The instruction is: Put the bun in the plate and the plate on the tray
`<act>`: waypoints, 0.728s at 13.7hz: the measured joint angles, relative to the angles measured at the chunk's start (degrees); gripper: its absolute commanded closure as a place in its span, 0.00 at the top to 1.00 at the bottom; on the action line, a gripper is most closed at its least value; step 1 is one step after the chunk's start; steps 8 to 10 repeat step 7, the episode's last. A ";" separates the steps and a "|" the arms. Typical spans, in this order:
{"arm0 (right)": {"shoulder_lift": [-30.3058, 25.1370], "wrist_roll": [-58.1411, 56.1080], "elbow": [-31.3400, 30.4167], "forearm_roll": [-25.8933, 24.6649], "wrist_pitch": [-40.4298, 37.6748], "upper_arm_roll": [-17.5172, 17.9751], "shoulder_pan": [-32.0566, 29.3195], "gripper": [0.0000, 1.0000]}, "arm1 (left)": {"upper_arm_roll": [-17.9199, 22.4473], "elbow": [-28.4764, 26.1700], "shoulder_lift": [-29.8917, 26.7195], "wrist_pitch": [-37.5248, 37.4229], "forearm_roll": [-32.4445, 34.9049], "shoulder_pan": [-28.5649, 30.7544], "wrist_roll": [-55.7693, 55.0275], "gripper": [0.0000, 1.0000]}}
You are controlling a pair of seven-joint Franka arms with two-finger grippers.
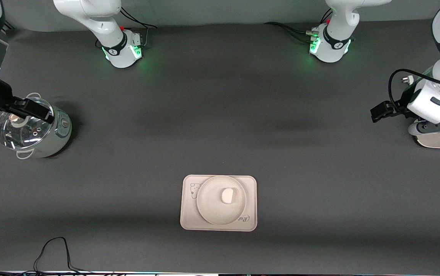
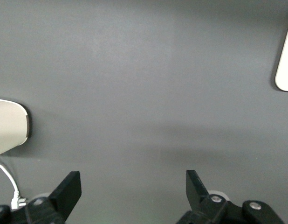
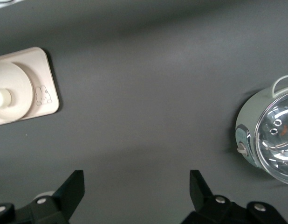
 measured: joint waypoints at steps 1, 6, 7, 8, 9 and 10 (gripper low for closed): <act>-0.12 0.04 -0.37 -0.11 0.00 0.62 0.01 1.00 | -0.03 0.41 -0.02 0.00 -0.04 -0.10 -0.03 1.00; -0.31 0.05 -0.53 -0.25 -0.01 1.15 -0.55 1.00 | -0.44 0.78 -0.01 -0.06 -0.17 -0.72 -0.18 1.00; -0.31 0.05 -0.66 -0.62 -0.02 1.39 -0.55 1.00 | -0.48 0.78 -0.01 -0.16 -0.17 -0.76 -0.18 1.00; -0.31 0.05 -0.66 -0.62 -0.02 1.39 -0.55 1.00 | -0.48 0.78 -0.01 -0.16 -0.17 -0.76 -0.18 1.00; -0.31 0.05 -0.66 -0.62 -0.02 1.39 -0.55 1.00 | -0.48 0.78 -0.01 -0.16 -0.17 -0.76 -0.18 1.00; -0.31 0.05 -0.66 -0.62 -0.02 1.39 -0.55 1.00 | -0.48 0.78 -0.01 -0.16 -0.17 -0.76 -0.18 1.00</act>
